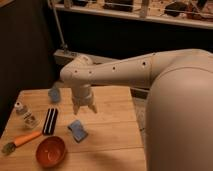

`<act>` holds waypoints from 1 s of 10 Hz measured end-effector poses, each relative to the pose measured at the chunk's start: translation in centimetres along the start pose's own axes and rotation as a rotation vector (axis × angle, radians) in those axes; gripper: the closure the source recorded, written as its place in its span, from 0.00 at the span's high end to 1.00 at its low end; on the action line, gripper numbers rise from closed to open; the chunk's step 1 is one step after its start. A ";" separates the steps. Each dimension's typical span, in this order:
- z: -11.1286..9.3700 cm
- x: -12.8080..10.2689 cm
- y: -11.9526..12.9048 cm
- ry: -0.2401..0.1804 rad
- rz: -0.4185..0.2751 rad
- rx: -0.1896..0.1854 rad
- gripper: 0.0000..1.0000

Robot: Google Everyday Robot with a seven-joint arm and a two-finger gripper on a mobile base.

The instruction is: Place the pepper in the ceramic cup

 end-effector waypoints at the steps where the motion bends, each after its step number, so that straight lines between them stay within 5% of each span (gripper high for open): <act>1: -0.1 0.0 0.0 -0.003 -0.007 0.002 0.65; 3: -0.1 -0.4 0.0 -0.025 -0.073 0.041 0.65; 6: -0.7 -1.7 2.2 -0.104 -0.381 0.137 0.65; 8: -1.1 -1.8 5.0 -0.128 -0.579 0.125 0.65; 10: -1.5 -1.4 9.1 -0.155 -0.772 0.063 0.65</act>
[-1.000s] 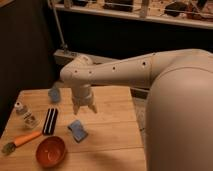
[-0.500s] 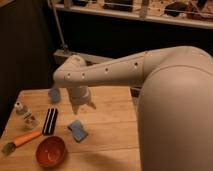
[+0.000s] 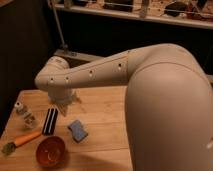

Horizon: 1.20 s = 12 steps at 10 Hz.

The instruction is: Place the pepper in the ceramic cup

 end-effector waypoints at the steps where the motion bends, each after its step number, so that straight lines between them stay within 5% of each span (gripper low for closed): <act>1: -0.5 -1.9 2.5 -0.044 -0.120 -0.059 0.65; 4: -1.4 -4.8 6.1 -0.114 -0.276 -0.134 0.65; 8: -1.7 -5.8 7.3 -0.161 -0.343 -0.153 0.65; 10: -1.6 -7.2 9.2 -0.211 -0.451 -0.176 0.65; 12: -1.2 -9.2 12.7 -0.291 -0.640 -0.231 0.65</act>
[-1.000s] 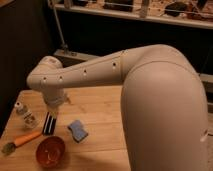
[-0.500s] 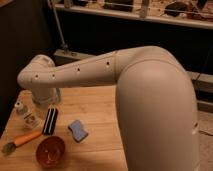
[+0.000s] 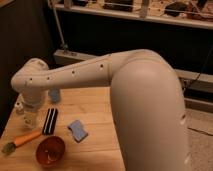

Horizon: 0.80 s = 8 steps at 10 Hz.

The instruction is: Place the pepper in the ceramic cup

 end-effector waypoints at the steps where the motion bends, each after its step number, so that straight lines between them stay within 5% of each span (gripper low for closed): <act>1: 0.9 -1.1 0.5 -0.031 -0.086 -0.029 0.65; 3: 3.1 -2.0 1.1 -0.071 -0.254 -0.094 0.65; 5: 4.4 -2.0 0.9 -0.083 -0.349 -0.131 0.65; 8: 6.6 -0.9 0.4 -0.034 -0.457 -0.171 0.65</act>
